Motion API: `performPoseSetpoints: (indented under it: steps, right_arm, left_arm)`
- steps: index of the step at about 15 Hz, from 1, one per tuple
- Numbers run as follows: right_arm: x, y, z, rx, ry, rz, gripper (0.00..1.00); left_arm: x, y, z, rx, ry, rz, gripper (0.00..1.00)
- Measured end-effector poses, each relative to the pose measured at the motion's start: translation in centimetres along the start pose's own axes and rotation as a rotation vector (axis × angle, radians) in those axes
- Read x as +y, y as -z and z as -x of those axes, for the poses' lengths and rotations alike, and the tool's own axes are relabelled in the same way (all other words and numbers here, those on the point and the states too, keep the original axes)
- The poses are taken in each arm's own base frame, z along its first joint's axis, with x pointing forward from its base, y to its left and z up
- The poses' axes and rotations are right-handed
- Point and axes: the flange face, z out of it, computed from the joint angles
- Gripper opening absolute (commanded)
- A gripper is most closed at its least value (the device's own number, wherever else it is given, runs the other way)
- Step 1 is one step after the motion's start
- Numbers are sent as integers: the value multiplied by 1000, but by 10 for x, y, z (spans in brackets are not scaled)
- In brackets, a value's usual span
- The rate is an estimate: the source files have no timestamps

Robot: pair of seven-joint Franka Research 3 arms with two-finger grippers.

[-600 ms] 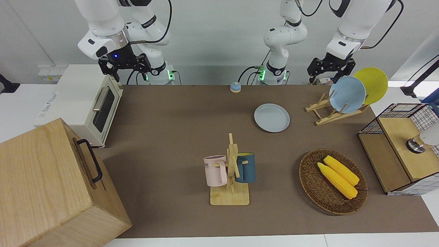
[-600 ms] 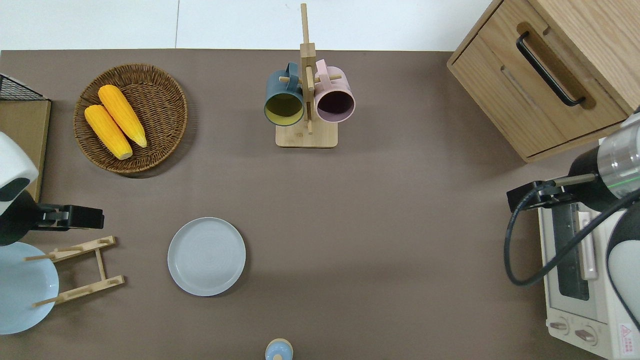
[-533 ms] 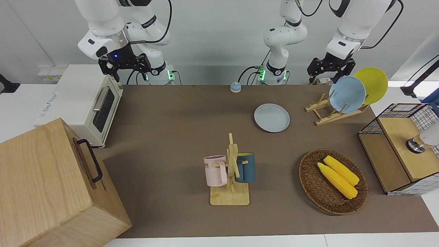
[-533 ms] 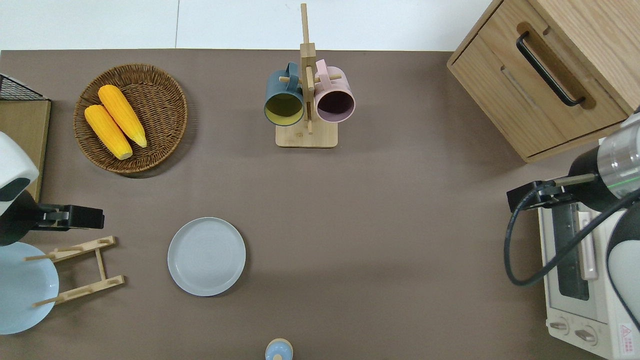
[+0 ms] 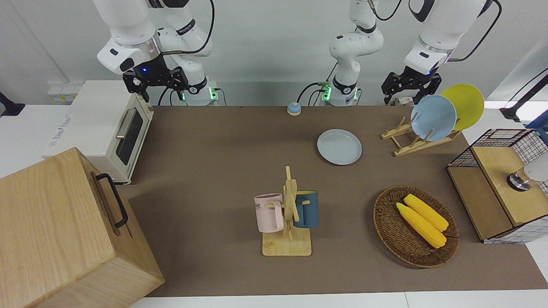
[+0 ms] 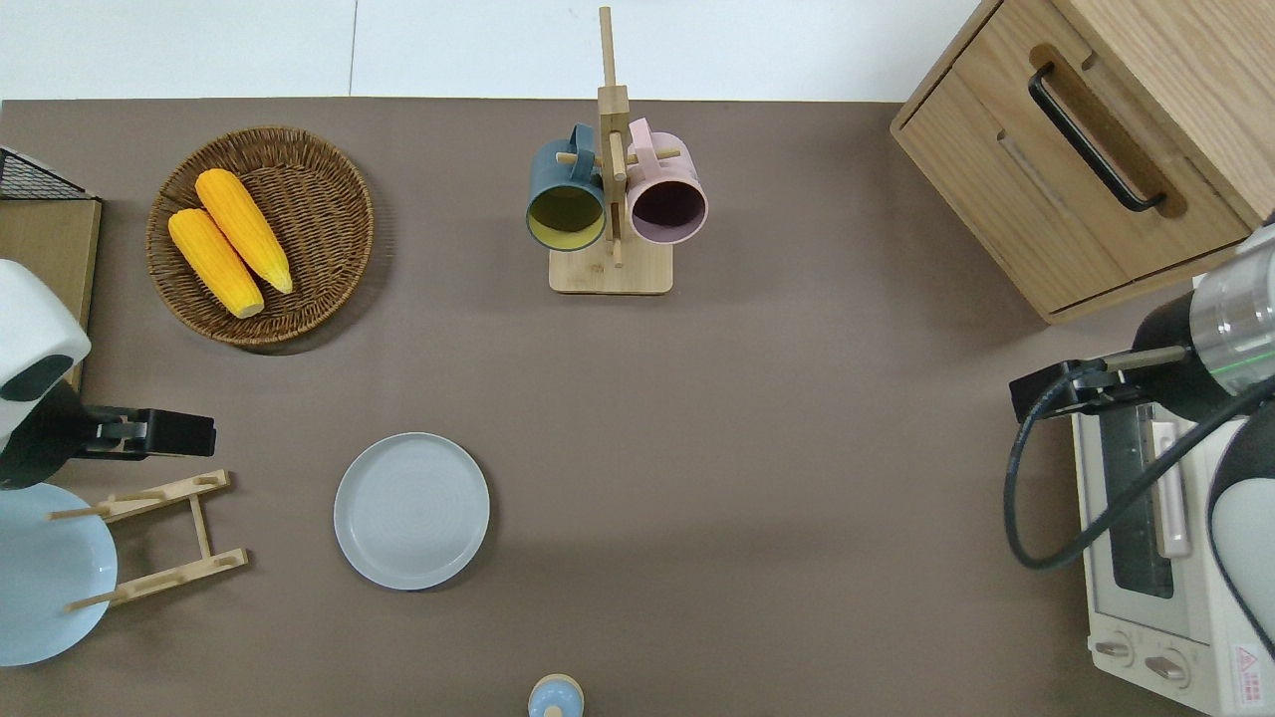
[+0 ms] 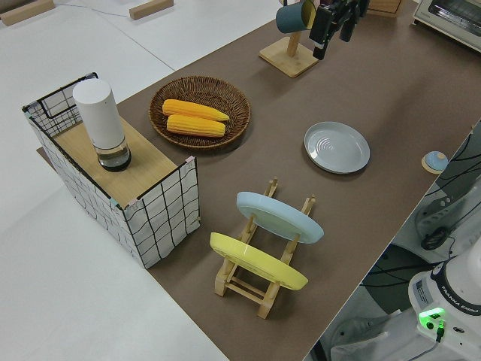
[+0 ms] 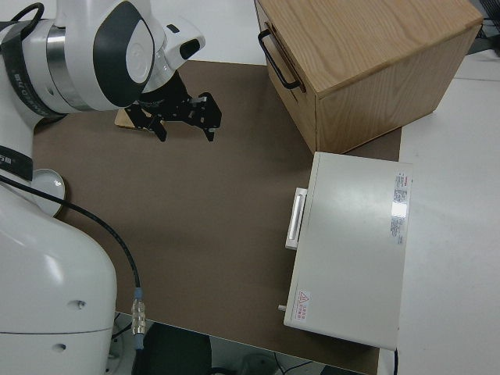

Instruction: Pick gray plate from table and place it on lower plate rack with left arm

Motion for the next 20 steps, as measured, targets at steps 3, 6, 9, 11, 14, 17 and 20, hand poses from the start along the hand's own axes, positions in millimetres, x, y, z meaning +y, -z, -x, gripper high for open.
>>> performPoseSetpoints:
  steps: [3,6,9,11,14,17,20]
  right_arm:
    - [0,0,0,0,0,0,983]
    - [0,0,0,0,0,0,983]
    - [0,0,0,0,0,0,983]
    - [0,0,0,0,0,0,983]
    - [0,0,0,0,0,0,983]
    - [0,0,0,0,0,0,983]
    - [0,0,0,0,0,0,983]
  left_arm:
    - [0,0,0,-1,-1,0,993]
    - [1,-1,0,-6,-1,1,993]
    - [0,-6,3,-45,-1,3,993]
    - [0,-8,3,-54,0,4,993]
    - [0,-9,2,-57,39,3,993]
    - [0,-9,3,-60,64,2,993]
    - [1,-14,3,-73,72,2,993]
